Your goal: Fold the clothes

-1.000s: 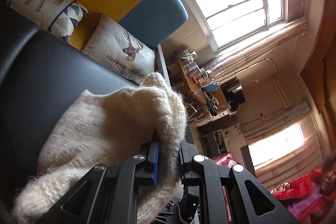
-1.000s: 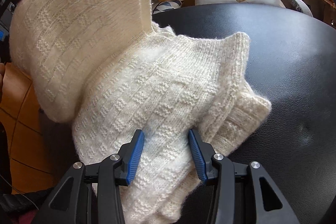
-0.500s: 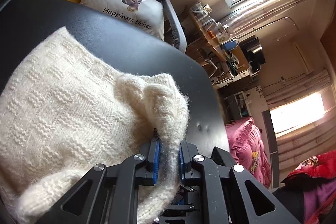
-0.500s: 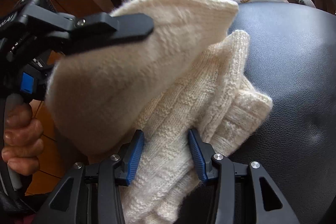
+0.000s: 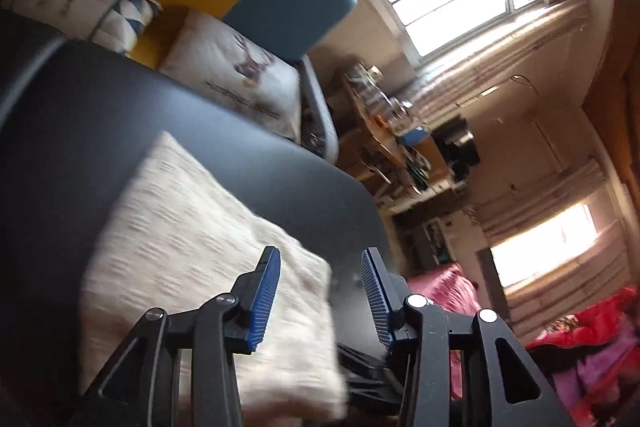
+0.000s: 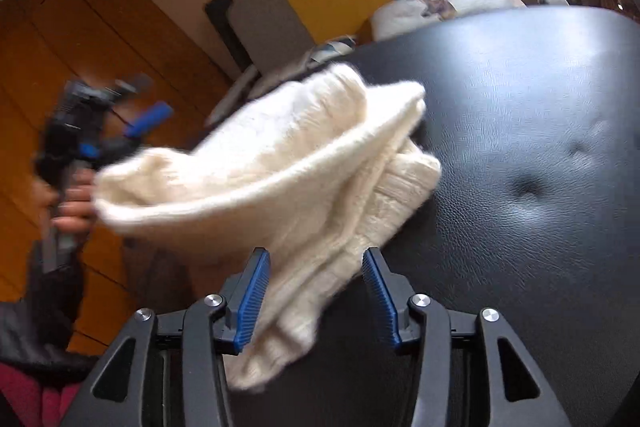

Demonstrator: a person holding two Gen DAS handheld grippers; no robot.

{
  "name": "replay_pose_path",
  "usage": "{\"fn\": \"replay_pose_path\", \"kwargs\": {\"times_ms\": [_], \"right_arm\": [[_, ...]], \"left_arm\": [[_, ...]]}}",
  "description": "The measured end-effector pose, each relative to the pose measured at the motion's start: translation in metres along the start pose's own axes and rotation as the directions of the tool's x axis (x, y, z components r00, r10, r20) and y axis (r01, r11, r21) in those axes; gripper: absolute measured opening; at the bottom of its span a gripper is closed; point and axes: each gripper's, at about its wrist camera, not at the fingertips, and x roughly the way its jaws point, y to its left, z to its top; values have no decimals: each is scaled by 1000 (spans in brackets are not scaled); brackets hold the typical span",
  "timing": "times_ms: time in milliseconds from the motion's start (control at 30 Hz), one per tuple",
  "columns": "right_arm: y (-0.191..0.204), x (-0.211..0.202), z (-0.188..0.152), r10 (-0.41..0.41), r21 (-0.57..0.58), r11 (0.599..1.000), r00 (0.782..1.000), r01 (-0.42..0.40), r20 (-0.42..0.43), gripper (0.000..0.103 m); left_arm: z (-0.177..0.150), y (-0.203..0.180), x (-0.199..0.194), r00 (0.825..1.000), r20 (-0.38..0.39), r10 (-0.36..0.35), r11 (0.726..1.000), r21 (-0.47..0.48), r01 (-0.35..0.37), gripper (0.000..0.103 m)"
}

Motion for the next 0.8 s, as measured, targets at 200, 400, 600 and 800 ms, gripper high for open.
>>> {"fn": "replay_pose_path", "kwargs": {"times_ms": [200,400,600,800], "right_arm": [[78,-10,30,112,-213,970,993,-114,-19,58],[151,89,46,72,-422,884,952,-200,-298,67],[149,153,47,214,-254,887,832,-385,-511,68],[74,145,10,656,179,754,710,-632,-256,67]], "left_arm": [[-10,73,-7,989,6,149,988,-39,-148,44],[-33,78,9,990,-45,132,991,20,-131,44],[-36,51,15,996,-79,47,986,165,-34,44],[-44,51,24,989,-145,-13,975,219,45,44]]}}
